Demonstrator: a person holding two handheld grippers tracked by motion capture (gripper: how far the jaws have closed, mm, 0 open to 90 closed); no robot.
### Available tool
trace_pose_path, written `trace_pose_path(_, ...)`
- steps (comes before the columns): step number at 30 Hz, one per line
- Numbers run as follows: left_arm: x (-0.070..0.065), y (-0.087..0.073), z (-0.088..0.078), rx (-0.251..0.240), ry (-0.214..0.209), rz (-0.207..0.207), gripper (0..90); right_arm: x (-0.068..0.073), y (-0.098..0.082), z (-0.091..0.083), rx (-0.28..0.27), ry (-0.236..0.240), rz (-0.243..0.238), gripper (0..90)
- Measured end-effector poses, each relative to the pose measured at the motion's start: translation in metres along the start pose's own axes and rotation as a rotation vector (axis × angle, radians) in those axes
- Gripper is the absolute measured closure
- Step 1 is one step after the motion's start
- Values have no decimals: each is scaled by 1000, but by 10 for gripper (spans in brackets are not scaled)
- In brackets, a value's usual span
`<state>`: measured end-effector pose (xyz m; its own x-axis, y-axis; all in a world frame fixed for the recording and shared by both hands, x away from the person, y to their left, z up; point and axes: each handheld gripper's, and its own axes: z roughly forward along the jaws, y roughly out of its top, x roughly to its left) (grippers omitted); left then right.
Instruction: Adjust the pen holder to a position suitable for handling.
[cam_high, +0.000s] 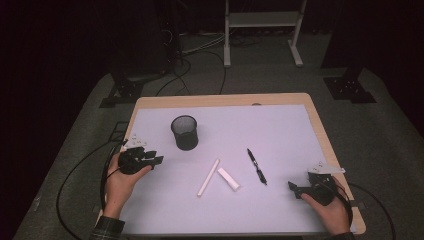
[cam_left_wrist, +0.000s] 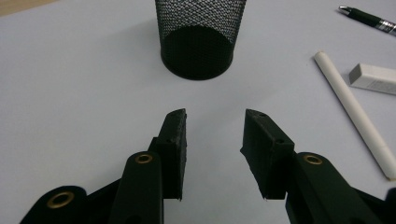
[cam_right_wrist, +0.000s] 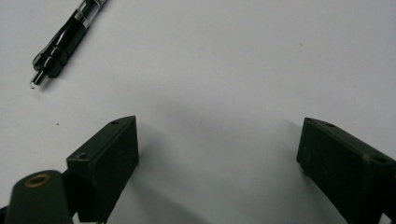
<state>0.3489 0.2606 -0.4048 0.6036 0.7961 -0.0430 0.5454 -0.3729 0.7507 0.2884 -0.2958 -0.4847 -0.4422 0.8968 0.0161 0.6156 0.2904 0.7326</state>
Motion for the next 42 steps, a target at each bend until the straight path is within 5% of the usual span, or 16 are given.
trace_pose_path(42, 14, 70, 22, 11, 2, -28, 637, 0, 0, 0, 3, 1, 4, 116)
